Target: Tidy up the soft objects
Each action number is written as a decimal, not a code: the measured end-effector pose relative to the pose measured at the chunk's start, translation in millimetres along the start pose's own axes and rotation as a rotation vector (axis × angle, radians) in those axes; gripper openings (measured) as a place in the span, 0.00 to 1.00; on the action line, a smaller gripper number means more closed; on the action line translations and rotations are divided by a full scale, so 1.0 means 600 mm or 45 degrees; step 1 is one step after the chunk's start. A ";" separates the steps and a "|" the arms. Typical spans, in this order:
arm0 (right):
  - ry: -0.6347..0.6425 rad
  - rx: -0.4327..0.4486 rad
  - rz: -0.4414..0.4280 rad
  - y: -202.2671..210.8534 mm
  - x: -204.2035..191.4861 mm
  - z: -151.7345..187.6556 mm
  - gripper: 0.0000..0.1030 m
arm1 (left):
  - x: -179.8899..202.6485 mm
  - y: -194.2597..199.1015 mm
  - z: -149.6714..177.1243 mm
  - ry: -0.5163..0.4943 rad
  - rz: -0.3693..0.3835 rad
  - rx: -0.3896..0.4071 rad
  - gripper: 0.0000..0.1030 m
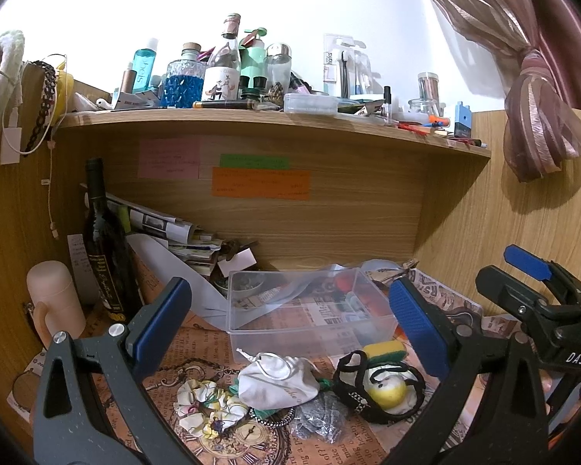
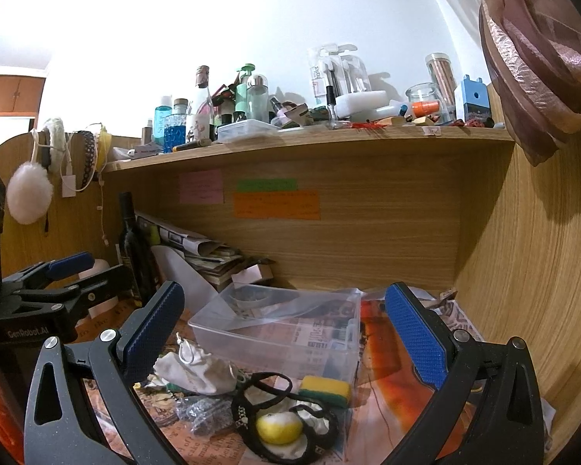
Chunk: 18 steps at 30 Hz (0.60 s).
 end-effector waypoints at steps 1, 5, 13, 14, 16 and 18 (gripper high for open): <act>0.000 0.000 0.000 0.000 0.000 0.000 1.00 | 0.001 0.000 0.000 0.001 0.001 -0.001 1.00; 0.000 0.000 0.001 0.000 -0.001 0.000 1.00 | 0.002 0.000 0.000 0.002 0.003 -0.001 1.00; -0.006 -0.005 -0.004 -0.001 -0.002 0.001 1.00 | 0.005 -0.001 0.004 0.001 0.009 -0.009 1.00; -0.007 -0.006 -0.005 -0.001 -0.003 0.002 1.00 | 0.005 -0.002 0.005 0.001 0.009 -0.012 1.00; -0.010 -0.010 -0.006 -0.002 -0.004 0.003 1.00 | 0.003 -0.004 0.008 0.002 0.007 -0.022 1.00; -0.014 -0.017 -0.008 -0.004 -0.004 0.006 1.00 | 0.000 -0.008 0.013 0.002 0.004 -0.035 1.00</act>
Point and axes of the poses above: each gripper's, at about its wrist camera, not at the fingertips, and y roughly against the way its jaws point, x to its right, z to its underside, the point moved 10 cm from there along -y, roughly the way its jaws point, and after that the axes turned 3 degrees about -z, right-handed, at the moved point
